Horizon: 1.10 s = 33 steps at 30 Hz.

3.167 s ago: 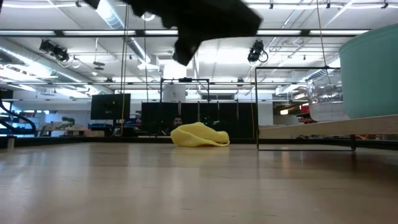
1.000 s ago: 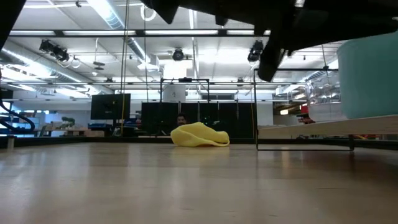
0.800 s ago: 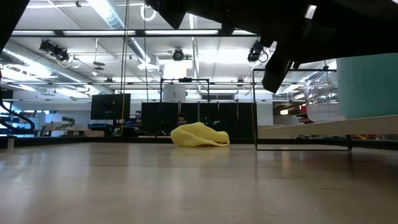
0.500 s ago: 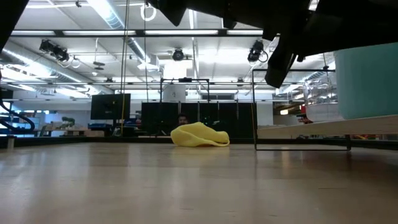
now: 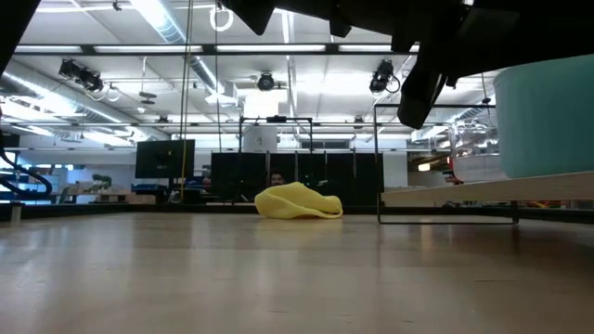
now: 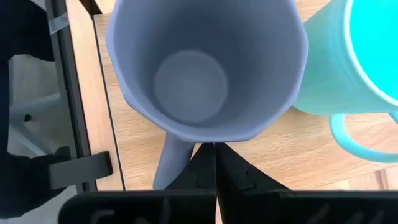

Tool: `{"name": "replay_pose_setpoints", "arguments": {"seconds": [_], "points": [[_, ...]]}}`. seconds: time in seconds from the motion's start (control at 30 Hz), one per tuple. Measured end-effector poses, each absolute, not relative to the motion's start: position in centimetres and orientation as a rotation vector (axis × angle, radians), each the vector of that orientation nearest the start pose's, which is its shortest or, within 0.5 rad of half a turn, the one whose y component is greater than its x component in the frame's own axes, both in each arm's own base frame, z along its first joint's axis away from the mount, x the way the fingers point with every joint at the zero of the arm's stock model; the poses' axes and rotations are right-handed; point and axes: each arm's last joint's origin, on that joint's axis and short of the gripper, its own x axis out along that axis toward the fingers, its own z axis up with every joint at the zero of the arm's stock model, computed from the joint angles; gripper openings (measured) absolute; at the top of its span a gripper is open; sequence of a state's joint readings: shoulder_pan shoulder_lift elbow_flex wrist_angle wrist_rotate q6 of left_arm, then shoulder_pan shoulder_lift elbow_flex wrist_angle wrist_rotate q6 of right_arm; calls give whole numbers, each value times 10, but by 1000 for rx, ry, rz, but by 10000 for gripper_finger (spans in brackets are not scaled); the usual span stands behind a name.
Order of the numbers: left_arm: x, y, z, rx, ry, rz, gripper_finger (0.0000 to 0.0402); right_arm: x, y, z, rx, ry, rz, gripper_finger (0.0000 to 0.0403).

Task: Stack small to large cups/mugs on shelf
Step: Put the purple mug on the shelf

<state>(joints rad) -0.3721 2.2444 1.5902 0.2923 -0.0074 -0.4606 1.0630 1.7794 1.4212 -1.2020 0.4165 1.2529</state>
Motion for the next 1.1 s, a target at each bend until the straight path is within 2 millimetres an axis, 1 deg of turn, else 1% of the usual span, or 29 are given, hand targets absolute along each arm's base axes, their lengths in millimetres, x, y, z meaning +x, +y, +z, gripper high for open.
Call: {"name": "replay_pose_setpoints", "arguments": {"seconds": [0.23,0.53,0.87,1.1], "points": [[471,-186,174,-382,430,-274,51,168,277,238,17,1167,-286,0],[469,-190,175,-381,428,-282,59,168,275,238,7,1146,-319,0],[469,-191,175,-381,423,-284,51,167,273,239,17,1138,-352,0],[469,-191,175,-381,424,-284,57,167,273,239,21,1138,-355,0]]}}
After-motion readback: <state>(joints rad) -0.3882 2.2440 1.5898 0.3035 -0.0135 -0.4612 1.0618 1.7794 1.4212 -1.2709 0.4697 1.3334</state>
